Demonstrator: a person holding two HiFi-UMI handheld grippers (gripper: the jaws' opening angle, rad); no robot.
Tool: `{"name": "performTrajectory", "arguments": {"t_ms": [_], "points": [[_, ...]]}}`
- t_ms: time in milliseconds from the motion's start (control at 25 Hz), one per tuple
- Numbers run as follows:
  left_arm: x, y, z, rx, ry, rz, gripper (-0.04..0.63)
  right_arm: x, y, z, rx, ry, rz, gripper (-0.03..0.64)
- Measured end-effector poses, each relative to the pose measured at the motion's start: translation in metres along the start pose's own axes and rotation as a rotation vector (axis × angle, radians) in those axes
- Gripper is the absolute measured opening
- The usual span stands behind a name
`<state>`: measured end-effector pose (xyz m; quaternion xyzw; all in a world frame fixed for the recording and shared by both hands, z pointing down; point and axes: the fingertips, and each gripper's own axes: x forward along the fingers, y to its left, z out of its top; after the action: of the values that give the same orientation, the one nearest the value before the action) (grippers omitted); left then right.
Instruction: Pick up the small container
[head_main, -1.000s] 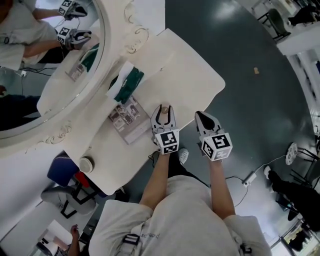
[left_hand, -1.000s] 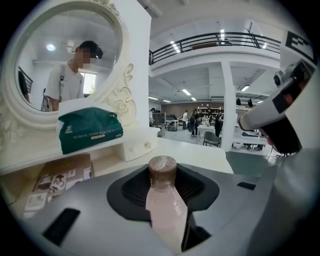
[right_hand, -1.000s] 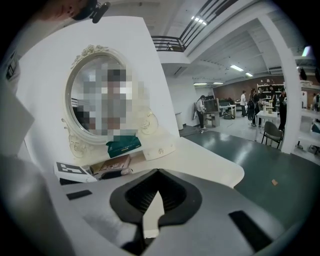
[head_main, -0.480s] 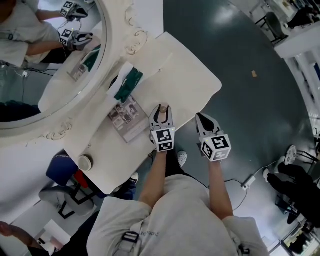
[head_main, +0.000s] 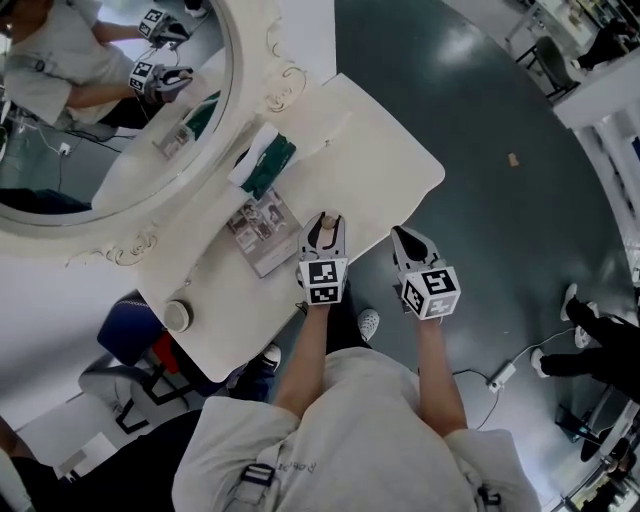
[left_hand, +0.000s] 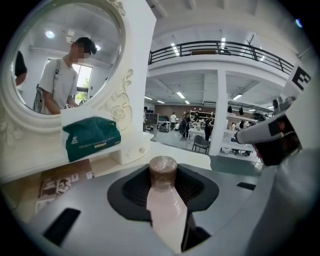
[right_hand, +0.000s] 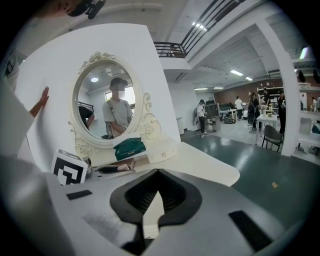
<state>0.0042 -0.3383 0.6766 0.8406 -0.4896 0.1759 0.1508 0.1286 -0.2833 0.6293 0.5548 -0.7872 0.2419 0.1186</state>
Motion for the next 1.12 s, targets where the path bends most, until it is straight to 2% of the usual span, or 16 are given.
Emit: {"name": "performTrajectory", "arguments": {"t_ms": [400, 640, 1120], "points": [[-0.048, -0.004, 0.047, 0.038, -0.021, -0.056, 0.153, -0.019, 0.027, 0.013, -0.052, -0.035, 0.040, 0.017], [-0.081, -0.011, 0.070, 0.057, -0.035, -0.085, 0.153, -0.037, 0.039, 0.018, -0.034, -0.077, 0.045, 0.017], [-0.150, -0.021, 0.091, 0.077, -0.090, -0.096, 0.153, -0.070, 0.077, 0.020, -0.087, -0.114, 0.098, 0.017]]}}
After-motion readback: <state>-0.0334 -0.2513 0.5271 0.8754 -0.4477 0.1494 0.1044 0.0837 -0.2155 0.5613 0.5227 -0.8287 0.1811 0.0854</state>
